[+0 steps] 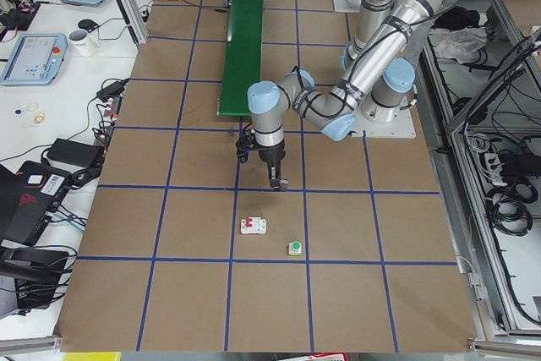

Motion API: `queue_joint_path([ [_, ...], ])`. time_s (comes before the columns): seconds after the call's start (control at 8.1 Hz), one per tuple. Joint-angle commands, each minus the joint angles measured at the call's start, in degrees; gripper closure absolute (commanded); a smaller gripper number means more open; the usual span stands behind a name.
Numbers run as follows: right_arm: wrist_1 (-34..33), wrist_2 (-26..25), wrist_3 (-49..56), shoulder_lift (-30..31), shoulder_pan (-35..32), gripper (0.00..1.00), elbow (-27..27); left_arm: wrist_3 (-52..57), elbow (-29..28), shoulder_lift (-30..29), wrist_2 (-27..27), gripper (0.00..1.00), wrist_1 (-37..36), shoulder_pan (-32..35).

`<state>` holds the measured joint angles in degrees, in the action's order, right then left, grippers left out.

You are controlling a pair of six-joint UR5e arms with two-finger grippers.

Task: Move capacitor from left to right
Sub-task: 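Carry the capacitor with the left gripper over the conveyor's near end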

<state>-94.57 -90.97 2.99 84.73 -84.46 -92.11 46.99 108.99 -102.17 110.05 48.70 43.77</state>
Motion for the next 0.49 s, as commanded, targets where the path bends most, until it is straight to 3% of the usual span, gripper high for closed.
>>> queue_joint_path([
  [0.0,0.00,0.00,0.00,0.00,0.00,0.00,0.00,-10.64,0.25,3.29,-1.15,0.87,2.00,10.67],
  [0.37,0.09,0.00,0.00,0.00,0.00,0.00,0.00,-18.05,0.26,3.65,-1.23,0.87,3.84,16.51],
])
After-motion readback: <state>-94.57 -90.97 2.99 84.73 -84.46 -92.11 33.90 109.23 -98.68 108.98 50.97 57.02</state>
